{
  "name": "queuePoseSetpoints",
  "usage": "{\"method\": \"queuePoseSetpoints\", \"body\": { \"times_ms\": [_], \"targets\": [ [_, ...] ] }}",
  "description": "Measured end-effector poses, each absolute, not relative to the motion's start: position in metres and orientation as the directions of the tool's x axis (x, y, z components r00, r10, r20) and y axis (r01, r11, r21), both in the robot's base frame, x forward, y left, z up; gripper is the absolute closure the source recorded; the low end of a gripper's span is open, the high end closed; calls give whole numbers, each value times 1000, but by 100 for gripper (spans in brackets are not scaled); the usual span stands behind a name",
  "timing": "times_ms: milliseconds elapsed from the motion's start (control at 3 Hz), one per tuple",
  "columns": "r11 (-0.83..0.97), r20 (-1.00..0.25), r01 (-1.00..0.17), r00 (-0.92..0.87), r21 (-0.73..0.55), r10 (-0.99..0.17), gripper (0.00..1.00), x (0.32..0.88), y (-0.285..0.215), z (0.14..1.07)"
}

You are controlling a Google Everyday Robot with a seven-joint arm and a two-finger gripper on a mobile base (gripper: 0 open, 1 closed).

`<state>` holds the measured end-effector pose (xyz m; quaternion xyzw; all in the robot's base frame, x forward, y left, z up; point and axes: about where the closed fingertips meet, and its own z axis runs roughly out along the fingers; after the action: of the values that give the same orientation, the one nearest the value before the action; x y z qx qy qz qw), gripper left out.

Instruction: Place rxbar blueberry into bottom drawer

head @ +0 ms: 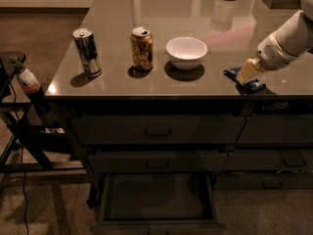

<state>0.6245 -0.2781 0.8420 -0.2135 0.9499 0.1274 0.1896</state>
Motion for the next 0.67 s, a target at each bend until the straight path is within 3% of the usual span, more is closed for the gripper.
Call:
{"method": "queuePoseSetpoints", "body": {
  "times_ms": [667],
  "targets": [
    [869, -390, -442, -857, 223, -336, 100, 547, -282, 842]
  ]
}}
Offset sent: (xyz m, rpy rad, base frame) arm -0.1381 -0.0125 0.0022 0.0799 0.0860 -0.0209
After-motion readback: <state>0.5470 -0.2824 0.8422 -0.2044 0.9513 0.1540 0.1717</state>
